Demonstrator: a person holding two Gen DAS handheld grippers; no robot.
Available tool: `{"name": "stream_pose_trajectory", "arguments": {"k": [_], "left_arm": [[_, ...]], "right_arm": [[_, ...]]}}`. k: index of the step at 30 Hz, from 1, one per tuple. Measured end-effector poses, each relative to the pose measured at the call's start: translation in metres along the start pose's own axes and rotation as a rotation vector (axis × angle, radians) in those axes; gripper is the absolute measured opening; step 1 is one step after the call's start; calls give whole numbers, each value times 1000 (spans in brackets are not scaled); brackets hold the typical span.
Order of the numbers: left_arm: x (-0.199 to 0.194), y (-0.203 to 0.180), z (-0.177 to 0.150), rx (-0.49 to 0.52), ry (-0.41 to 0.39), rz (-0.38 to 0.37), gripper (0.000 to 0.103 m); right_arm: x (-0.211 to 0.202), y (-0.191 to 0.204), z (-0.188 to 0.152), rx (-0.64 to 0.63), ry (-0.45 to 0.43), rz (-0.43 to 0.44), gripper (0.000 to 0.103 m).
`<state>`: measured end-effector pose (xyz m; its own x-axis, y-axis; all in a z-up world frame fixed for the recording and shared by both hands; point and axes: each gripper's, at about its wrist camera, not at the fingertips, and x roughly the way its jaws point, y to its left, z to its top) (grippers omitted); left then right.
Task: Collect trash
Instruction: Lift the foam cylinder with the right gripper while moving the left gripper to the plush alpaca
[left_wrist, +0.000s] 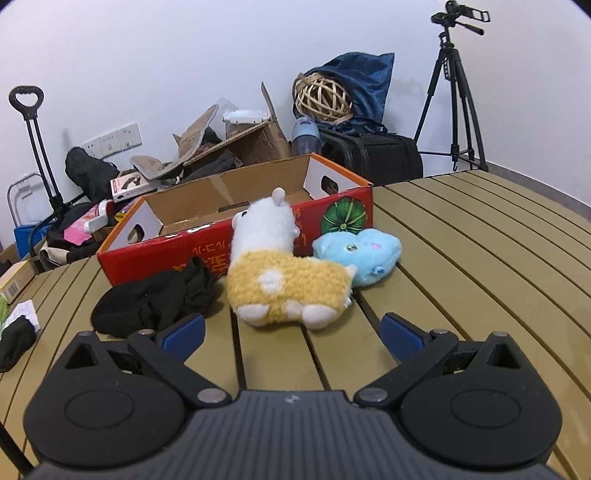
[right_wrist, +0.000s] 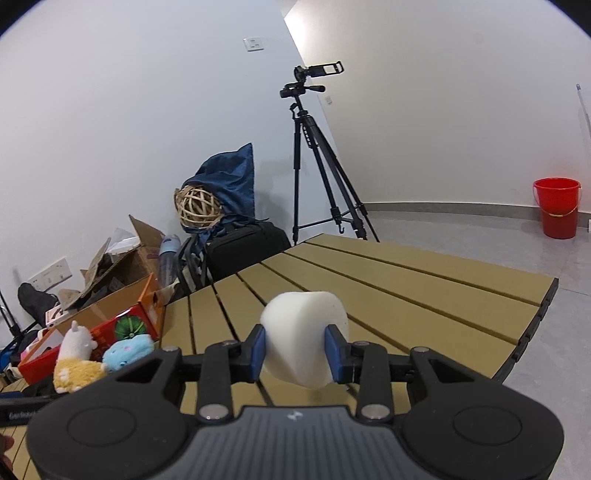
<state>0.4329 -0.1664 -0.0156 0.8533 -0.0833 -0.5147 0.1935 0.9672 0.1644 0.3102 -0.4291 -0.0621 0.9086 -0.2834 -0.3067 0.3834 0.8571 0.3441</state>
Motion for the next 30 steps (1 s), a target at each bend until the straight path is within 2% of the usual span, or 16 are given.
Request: {"name": "stream_pose_trajectory", "arguments": {"k": [6, 13, 26, 30], "left_arm": [[35, 5, 18, -43, 53, -30, 103], [62, -1, 24, 9, 92, -15, 103], [83, 1, 26, 34, 105, -14, 103], [93, 3, 25, 24, 139, -16, 103]], "right_arm": [[7, -6, 1, 11, 3, -20, 33], [15, -4, 1, -7, 9, -32, 33], [25, 1, -2, -25, 26, -45, 34], [25, 2, -2, -27, 27, -44, 34]]}}
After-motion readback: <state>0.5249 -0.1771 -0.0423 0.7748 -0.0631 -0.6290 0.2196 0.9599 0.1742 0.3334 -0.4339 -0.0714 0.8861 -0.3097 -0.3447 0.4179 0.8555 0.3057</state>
